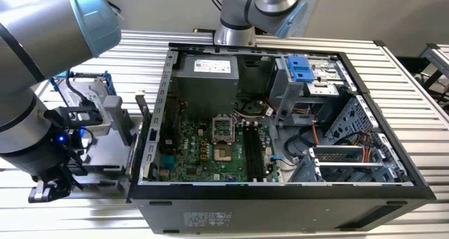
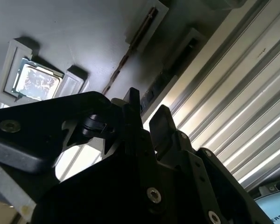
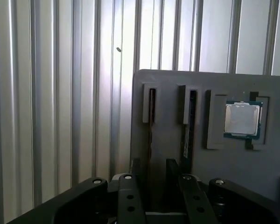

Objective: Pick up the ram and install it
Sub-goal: 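Pick up the ram and move it above insertion slot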

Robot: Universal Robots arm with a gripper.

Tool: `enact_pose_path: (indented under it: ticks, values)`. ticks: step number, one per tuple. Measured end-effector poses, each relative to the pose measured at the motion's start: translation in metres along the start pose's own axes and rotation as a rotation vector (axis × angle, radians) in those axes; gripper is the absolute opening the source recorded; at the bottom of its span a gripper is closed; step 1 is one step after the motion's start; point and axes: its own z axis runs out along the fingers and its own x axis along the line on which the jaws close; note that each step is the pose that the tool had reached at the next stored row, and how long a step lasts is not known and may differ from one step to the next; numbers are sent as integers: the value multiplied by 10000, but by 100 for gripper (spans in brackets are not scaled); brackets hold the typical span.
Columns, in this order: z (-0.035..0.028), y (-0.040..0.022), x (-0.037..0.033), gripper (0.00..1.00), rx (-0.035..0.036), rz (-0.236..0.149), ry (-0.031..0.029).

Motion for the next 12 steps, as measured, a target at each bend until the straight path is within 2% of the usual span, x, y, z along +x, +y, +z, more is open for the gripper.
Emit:
enact_pose_path:
  ticks: [6,12]
  values:
    - [72,1,3,100,-7,44,0]
    - [79,0,3,100,-9,65,0]
